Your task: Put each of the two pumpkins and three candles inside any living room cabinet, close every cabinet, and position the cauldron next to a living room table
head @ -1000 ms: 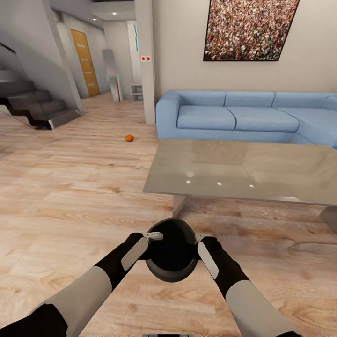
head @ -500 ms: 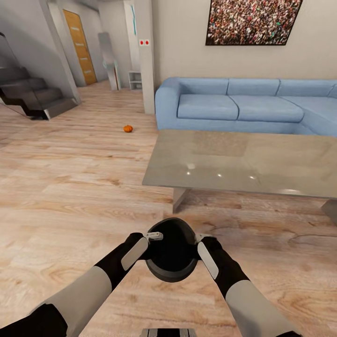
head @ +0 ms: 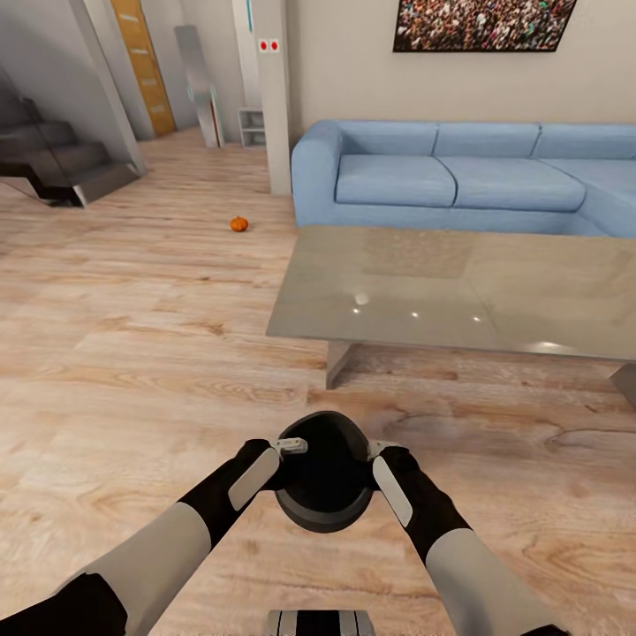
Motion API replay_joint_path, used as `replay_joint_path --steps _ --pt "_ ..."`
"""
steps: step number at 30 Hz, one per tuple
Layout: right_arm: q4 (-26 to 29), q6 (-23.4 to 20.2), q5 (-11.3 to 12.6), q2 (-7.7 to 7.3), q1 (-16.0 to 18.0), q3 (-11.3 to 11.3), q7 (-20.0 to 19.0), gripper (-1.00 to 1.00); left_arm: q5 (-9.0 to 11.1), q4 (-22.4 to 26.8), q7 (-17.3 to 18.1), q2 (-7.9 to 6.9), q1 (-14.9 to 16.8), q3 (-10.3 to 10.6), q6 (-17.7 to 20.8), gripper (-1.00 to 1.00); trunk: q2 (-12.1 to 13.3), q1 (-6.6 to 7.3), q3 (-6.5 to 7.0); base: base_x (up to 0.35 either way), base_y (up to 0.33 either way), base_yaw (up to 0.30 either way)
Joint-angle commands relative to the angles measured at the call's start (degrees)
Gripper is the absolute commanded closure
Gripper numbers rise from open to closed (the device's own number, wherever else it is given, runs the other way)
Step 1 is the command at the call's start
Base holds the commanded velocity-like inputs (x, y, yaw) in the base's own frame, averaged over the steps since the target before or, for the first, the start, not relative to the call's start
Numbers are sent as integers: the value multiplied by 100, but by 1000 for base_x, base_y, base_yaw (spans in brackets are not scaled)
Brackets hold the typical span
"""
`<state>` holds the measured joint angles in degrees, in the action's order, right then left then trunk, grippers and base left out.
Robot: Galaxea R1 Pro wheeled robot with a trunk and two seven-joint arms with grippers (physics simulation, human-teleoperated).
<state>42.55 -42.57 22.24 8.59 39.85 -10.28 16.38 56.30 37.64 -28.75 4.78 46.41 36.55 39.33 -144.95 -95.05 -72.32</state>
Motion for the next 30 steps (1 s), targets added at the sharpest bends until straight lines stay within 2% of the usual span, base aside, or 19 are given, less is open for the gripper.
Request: replay_joint_path --steps 1,3,14,30 --pt "-1 55 334 -6 5 -102 49 100 38 6 -78 -38 8 97 110 100 -4 0 -27 0 0 0" --pt "-1 55 334 -6 5 -101 49 100 39 6 -78 -38 8 98 110 100 -7 -5 -71 0 0 0" --pt "-1 55 334 -6 5 -106 49 100 48 7 -66 -38 8 91 123 100 -7 -5 -71 28 0 0" --pt "-1 55 334 -6 5 -106 34 100 31 6 -69 -38 8 97 171 100 -7 -5 -71 289 0 0"
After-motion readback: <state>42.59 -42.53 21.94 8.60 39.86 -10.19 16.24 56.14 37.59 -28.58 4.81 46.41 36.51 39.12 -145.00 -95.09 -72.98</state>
